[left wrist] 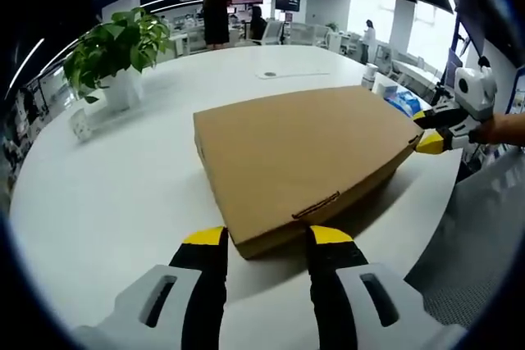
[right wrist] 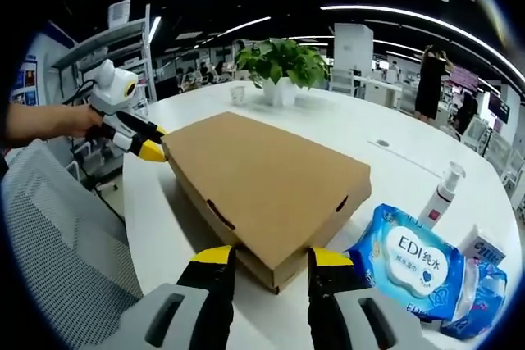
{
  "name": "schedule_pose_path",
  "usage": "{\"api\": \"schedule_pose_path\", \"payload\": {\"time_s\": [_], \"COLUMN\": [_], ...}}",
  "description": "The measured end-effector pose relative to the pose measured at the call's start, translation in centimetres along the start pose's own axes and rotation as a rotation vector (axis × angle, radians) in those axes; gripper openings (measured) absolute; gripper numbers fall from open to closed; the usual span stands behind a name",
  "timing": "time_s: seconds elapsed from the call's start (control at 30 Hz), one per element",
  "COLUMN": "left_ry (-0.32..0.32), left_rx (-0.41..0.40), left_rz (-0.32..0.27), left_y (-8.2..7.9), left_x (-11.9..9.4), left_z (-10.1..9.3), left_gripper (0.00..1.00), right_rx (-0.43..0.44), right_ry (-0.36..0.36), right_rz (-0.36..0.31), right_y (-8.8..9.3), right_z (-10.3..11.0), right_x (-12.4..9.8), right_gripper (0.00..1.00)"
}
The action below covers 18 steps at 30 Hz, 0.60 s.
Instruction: Operate the shoe box by opening the lid, removing the specified soft item, and placing it in the target area until the item is outside and the box remains undamaged.
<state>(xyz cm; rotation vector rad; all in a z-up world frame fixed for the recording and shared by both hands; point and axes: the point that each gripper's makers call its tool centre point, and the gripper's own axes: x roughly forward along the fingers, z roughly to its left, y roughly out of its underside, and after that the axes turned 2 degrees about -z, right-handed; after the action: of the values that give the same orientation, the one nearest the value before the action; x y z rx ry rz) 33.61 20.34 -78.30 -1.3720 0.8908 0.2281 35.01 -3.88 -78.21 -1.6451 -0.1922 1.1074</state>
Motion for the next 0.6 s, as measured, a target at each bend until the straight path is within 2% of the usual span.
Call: {"api": "schedule_pose_path", "payload": {"time_s": [0.6], "left_ry": [-0.004], "left_rx": [-0.017], "left_rz": [0.005], "left_y": [-2.3], "left_x": [2.6], "left_z": [1.3], "left_gripper": [0.38], "right_rx": [-0.021], "right_ry": [0.007], "right_rz": [0.017], "right_y": [-1.4], "right_z": [-3.2], "right_x": [2.1], "right_gripper": [0.32]}}
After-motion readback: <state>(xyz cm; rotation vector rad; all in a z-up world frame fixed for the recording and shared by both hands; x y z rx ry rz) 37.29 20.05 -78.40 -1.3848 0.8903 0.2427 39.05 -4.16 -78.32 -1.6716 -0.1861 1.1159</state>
